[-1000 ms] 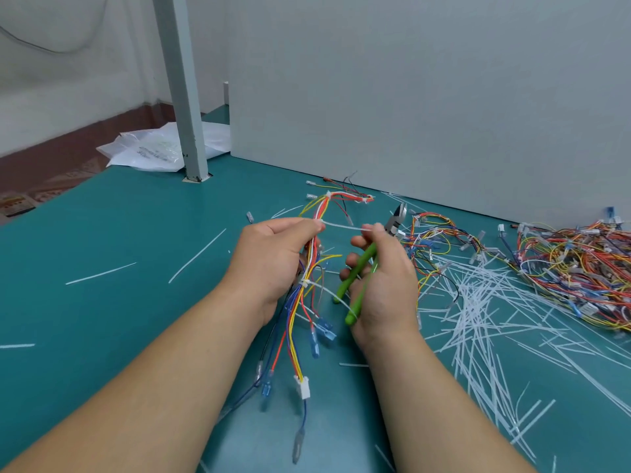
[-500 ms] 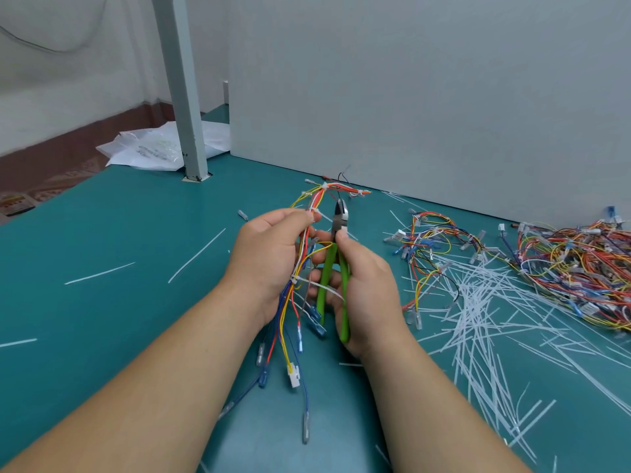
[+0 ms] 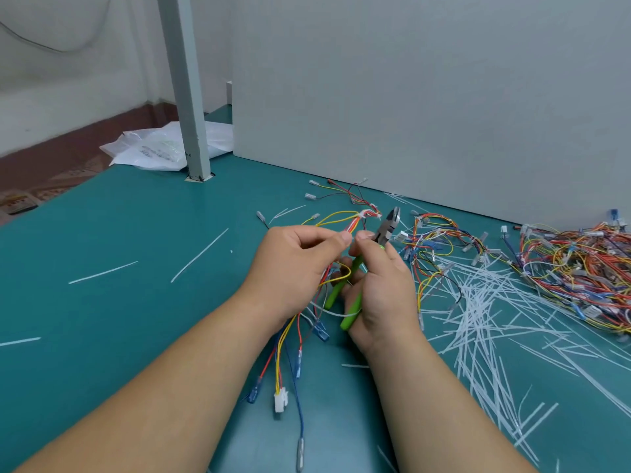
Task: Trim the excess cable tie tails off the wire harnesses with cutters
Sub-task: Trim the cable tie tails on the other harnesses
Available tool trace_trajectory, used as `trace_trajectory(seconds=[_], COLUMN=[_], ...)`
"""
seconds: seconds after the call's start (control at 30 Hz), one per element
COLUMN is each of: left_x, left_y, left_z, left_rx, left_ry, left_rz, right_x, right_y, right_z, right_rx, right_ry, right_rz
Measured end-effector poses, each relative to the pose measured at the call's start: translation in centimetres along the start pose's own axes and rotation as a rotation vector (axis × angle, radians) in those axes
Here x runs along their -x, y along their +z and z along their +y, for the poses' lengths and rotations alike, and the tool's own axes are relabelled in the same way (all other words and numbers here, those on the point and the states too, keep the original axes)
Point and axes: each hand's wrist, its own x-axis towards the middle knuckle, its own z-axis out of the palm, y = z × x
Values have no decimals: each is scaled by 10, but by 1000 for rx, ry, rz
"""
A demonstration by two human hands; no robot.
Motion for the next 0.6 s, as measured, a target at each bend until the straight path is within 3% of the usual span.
trace_trajectory(seconds=[0.1, 0.33, 0.53, 0.6], left_x=[-1, -1, -5, -12], left_y=[-1, -7, -16, -30], left_z=[-1, -5, -3, 3], left_rx=[-37, -248, -429, -420], left_ry=[-1, 63, 249, 216], left_rz=[24, -169, 46, 166], right_x=[-2, -4, -6, -11], right_y=[-1, -4, -7, -11], right_z=[-2, -7, -10, -15], right_rx=[-22, -34, -36, -139], right_ry=[-9, -11, -63, -44], right_rz=[41, 20, 0, 24])
